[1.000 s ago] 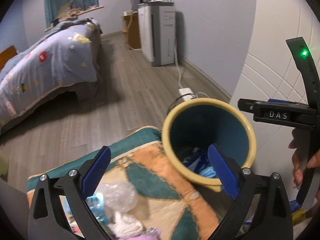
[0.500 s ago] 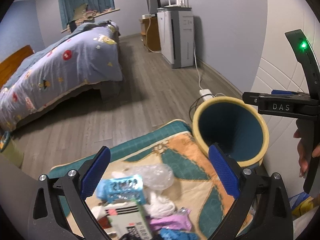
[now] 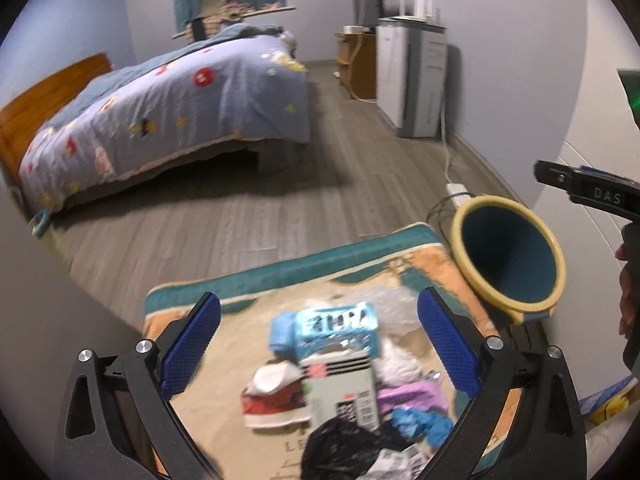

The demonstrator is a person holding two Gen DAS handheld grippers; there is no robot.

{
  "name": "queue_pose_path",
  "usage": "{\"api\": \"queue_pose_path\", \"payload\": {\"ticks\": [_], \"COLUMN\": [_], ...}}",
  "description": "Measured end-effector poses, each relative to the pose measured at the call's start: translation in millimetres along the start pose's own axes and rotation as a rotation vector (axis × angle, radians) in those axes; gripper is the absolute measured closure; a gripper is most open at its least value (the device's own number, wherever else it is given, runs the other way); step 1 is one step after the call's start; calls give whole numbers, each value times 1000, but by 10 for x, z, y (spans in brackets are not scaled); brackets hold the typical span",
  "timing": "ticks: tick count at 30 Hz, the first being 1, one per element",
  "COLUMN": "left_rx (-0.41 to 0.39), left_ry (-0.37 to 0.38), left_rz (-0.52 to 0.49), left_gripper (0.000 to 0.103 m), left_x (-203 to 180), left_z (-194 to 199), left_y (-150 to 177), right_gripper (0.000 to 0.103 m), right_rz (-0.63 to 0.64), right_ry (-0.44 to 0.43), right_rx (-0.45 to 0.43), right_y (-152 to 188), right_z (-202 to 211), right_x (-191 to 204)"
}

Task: Collect trash
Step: 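Move both tools back from the bin toward the trash pile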

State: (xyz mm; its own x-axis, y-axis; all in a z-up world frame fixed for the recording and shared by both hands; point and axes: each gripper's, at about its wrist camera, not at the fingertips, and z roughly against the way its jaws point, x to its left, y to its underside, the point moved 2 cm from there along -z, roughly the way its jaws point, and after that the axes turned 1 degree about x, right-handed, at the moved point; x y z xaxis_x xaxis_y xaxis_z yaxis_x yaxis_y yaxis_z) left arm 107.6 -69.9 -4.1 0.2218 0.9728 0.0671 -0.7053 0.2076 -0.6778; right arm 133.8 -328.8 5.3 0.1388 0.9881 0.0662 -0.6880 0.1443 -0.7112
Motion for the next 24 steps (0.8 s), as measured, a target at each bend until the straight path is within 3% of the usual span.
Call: {"api": "queue_pose_path", "payload": {"ticks": [10,13,20,24], "left_rx": [13,54,61,95], "left_ry": [-73,-90,-73,-81], "left_rz": [97,114,204,156], "left_gripper": [5,5,5,5], "left_x": [557,702,997,1009], "left_z": [57,-32,-113,-237], "left_y": [347,475,517,571], "right_gripper": [6,6,6,6], "right_rz": [19,32,-44,0], "right_ry": [-7,-28,-160,-142], "right_rx": [14,45,240,315], "right_y": [41,130,489,666], "right_z": [-42,-95,-483,-695], "right_x": [209,326,669,899]}}
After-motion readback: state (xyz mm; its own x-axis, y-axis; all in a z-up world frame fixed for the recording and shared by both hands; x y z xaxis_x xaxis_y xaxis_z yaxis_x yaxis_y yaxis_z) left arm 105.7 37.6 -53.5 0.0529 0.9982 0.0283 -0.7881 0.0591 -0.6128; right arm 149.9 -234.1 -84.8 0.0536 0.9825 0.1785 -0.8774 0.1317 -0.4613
